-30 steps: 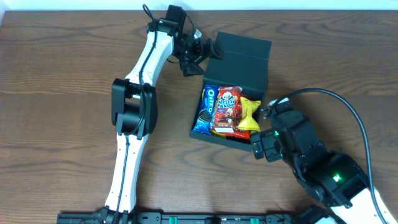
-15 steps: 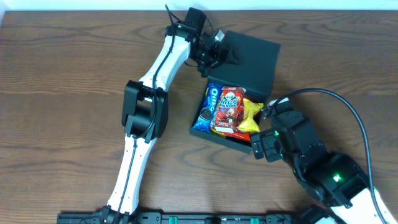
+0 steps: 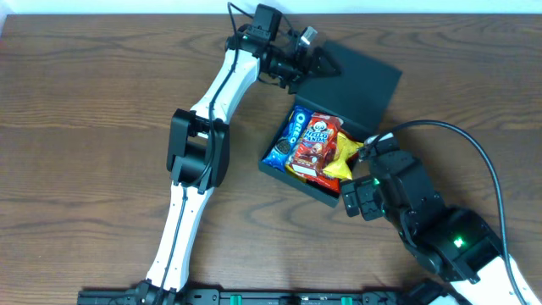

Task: Pack container
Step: 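Grasp the lid edge with the left gripper and swing it over, then lower the lid onto the box with the left gripper, closing it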

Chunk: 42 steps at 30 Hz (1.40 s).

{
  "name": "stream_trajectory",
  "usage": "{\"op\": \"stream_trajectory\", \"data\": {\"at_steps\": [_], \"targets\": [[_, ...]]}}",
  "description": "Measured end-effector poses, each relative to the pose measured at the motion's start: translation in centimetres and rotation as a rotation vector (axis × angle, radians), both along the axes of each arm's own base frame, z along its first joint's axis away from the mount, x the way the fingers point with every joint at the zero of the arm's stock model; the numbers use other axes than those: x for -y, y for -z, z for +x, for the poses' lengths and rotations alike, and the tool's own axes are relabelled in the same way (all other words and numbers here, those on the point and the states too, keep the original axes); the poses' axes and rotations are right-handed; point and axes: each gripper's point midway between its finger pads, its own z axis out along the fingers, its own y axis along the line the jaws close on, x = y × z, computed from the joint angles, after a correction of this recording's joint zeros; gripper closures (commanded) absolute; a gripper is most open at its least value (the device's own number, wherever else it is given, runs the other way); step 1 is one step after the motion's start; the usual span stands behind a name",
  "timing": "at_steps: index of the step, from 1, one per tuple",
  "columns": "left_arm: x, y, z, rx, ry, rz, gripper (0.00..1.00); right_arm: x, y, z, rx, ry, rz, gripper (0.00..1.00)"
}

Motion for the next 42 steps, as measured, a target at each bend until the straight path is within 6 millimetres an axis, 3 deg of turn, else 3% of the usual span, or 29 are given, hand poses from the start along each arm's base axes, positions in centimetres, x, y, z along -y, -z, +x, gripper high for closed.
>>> {"op": "stream_trajectory", "data": {"at_steps": [11,17,27,38,42], "targets": [[-1.2,-0.4,-0.1,-0.002,0.019,-0.039,0.04,0.0,0.0,0.0,0.0,0.0,0.0,0.01],[-3.9,1.6,-1.6,-0.053,-0.006,0.147,0.04,0.0,0.0,0.0,0.0,0.001,0.001,0.01],[-5.1,-2.9,-1.9,0.171,0.021,0.218,0.04,0.0,-0.1,0.1,0.003,0.003,0.006,0.01],[-5.6,-3.4,-2.7,0.208,0.057,0.23,0.04,-0.2,-0.2,0.2,0.011,0.004,0.011,0.01],[-6.1,-4.5,-3.2,0.242,0.065,0.26,0.04,-0.2,-0.3,0.3,0.018,0.004,0.016,0.01]]}}
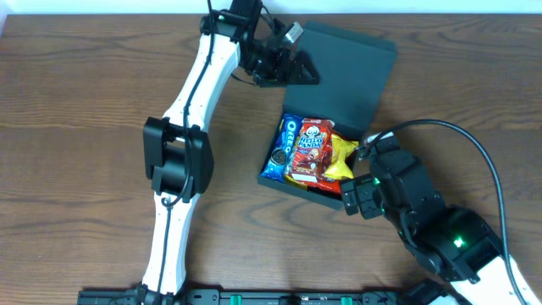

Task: Pack container
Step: 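Lower the lid onto the box with the left gripper, closing it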

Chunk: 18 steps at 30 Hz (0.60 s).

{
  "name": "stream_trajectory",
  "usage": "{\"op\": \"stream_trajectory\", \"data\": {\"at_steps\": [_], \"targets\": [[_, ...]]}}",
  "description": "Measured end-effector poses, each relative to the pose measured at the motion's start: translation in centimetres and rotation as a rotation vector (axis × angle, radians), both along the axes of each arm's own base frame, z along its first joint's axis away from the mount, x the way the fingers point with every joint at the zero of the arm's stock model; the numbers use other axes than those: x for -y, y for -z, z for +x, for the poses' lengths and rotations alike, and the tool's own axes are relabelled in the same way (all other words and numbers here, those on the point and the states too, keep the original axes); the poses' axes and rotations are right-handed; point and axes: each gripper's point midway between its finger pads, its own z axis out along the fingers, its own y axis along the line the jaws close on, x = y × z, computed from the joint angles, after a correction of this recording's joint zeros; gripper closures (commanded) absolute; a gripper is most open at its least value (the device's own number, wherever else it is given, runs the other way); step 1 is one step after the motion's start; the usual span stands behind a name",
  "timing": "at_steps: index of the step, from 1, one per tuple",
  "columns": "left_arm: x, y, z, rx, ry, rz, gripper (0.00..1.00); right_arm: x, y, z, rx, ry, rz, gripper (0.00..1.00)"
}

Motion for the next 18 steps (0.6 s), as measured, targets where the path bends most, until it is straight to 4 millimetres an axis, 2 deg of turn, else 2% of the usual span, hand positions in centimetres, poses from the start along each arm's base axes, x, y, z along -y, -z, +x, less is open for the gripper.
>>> {"op": "stream_trajectory", "data": {"at_steps": [3,6,9,12,18], "targets": [[-0.5,-1.7,-0.6,0.035,0.001,0.021,0.04,-0.1,-0.2,0.2,0.009,0.0,0.006,0.01],[-0.9,-4.8,-1.8,0.083,0.015,0.017,0.04,-0.3,-0.4,0.4,0.02,0.0,0.014,0.01],[-1.4,-6.8,-2.9,0.111,0.024,0.029,0.04,-0.3,-0.4,0.4,0.021,0.0,0.015,0.01],[-1.9,-7.3,-4.0,0.098,0.033,0.046,0.04,-0.3,-0.4,0.4,0.021,0.0,0.015,0.01],[-2.8,-6.5,-6.3,0.005,0.063,0.095,0.04,-0.3,-0.4,0.4,0.021,0.0,0.015,0.01]]}}
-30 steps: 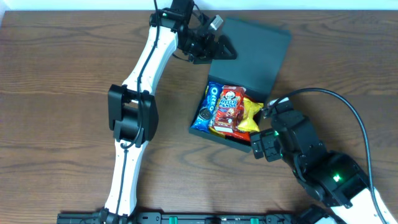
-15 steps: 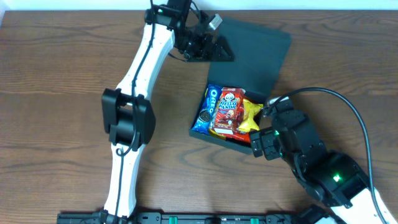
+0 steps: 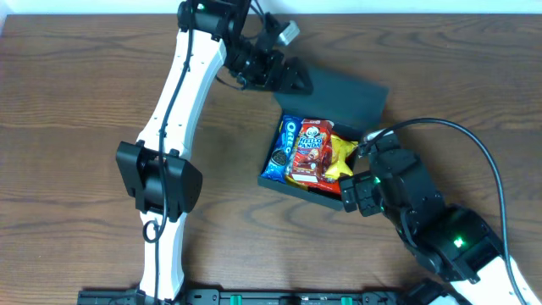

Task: Pack container
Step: 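Lower the lid onto the box with the left gripper, closing it, then bring the left gripper to the closed box's left side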

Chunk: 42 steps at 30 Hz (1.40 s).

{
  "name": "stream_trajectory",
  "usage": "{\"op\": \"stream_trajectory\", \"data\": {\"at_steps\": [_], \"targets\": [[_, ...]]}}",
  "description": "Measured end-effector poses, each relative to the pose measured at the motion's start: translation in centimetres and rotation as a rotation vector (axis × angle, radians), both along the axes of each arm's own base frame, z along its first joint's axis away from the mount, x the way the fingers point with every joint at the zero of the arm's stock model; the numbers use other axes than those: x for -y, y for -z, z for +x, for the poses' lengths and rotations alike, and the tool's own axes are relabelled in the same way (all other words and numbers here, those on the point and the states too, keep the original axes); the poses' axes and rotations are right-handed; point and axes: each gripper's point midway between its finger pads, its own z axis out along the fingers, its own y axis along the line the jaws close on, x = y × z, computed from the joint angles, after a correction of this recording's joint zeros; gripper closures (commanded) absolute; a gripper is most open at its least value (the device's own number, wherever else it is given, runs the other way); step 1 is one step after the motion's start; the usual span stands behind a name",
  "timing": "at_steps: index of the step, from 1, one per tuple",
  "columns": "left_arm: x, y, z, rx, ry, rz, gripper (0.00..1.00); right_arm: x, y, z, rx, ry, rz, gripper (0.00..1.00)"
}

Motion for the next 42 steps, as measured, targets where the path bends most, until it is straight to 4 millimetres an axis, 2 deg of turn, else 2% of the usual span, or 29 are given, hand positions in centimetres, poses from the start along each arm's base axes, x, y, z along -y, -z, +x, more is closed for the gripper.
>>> {"op": "stream_trajectory", "data": {"at_steps": [5,8,13,17,24,30,32,35,38,42], "targets": [[-0.6,0.2,-1.6,-0.056,0.019,0.032,0.04,0.0,0.0,0.0,0.001,0.0,0.001,0.01],[-1.3,-0.1,-1.8,-0.027,0.018,0.073,0.04,0.0,0.0,0.0,0.001,0.0,0.001,0.01],[-2.6,-2.6,-2.4,0.068,-0.007,0.13,0.04,-1.0,-0.3,0.0,-0.001,-0.034,0.047,0.01],[-4.8,-5.3,-4.4,0.115,-0.061,0.219,0.04,-2.1,-0.3,-0.7,-0.028,-0.082,0.095,0.01],[-9.2,-9.4,-5.8,0.278,-0.226,0.386,0.04,-2.8,0.3,-1.7,-0.083,-0.127,0.121,0.01],[-14.1,-11.5,-8.0,0.359,-0.41,0.55,0.05,-4.9,2.0,-1.2,-0.132,-0.172,0.101,0.01],[-15.7,-11.3,-9.2,0.351,-0.463,0.604,0.05,-5.8,3.0,-0.6,-0.152,-0.183,0.088,0.01],[-18.4,-9.6,-10.9,0.291,-0.536,0.692,0.05,-6.6,4.8,0.2,-0.193,-0.184,0.063,0.01],[-21.5,-6.4,-12.6,0.169,-0.608,0.784,0.05,-6.8,6.2,0.5,-0.231,-0.18,0.04,0.01],[-24.3,-2.5,-14.3,0.022,-0.679,0.861,0.05,-6.7,6.6,0.3,-0.248,-0.178,0.029,0.01]]}}
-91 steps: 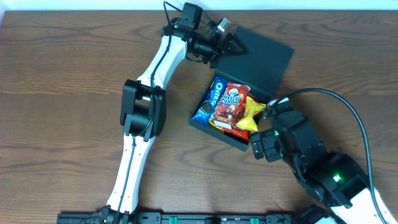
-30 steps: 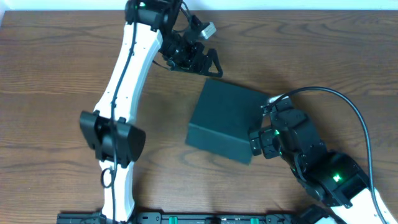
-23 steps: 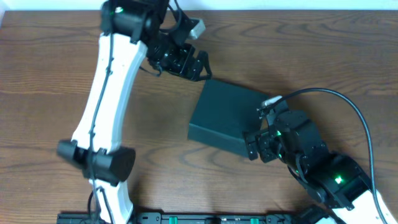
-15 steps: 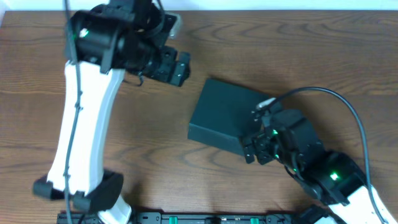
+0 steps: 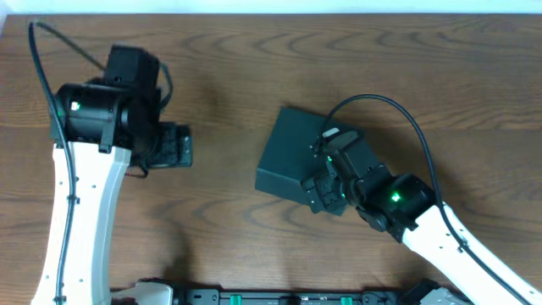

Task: Pack container
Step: 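Bring the left gripper to the closed box's left side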

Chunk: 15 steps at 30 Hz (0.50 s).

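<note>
The black container (image 5: 288, 152) sits mid-table with its lid down, so the snack packets inside are hidden. My right gripper (image 5: 326, 193) rests over the box's near right corner, its dark fingers merging with the dark lid. Whether they stand open or shut does not show. My left gripper (image 5: 175, 146) hovers over bare table well to the left of the box, touching nothing. Its jaws look like one dark block from above, so their state is unclear.
The wooden table (image 5: 406, 76) carries only the box. The left arm's white links (image 5: 80, 212) run down the left side. The right arm (image 5: 457, 246) and its black cable (image 5: 398, 110) occupy the near right.
The lid, then half lowered with the packets showing, is now down flat. My left gripper has left the lid for the table's left side. My right gripper has moved onto the box's near right corner.
The box lay open with Oreo, Hello Panda and yellow packets inside, my left gripper at the lid's far edge and my right at the near right corner. At each later moment the lid stood lower. Now the box is closed and the left arm has withdrawn.
</note>
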{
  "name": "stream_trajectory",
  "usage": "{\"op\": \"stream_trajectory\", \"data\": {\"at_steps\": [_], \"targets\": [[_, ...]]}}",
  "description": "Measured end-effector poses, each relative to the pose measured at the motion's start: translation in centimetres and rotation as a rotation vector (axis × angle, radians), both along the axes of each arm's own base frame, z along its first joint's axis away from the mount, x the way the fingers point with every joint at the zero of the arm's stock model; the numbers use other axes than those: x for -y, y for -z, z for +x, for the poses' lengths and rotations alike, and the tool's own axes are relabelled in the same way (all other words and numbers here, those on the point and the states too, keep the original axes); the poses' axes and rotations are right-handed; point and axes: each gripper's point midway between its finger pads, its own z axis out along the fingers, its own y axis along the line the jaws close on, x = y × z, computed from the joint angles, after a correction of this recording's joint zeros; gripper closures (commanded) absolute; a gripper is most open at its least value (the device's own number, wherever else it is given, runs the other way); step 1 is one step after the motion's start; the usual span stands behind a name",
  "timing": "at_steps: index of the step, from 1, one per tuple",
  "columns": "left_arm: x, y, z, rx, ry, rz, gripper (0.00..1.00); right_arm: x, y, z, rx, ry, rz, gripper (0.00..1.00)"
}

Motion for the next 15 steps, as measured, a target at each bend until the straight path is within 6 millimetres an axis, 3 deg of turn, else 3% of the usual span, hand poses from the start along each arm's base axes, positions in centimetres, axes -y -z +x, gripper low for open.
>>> {"op": "stream_trajectory", "data": {"at_steps": [3,8,15], "targets": [[-0.4,2.0,0.3,-0.012,-0.039,-0.007,0.05,0.2,0.2,-0.4,-0.017,-0.003,-0.008,0.01],[0.6,3.9,0.8,-0.023,-0.04,-0.066,0.05,-0.1,0.5,-0.7,-0.041,-0.015,0.002,0.01],[1.9,4.0,0.8,-0.028,-0.029,-0.137,0.04,-0.7,2.5,-0.8,-0.109,-0.027,-0.019,0.01]]}}
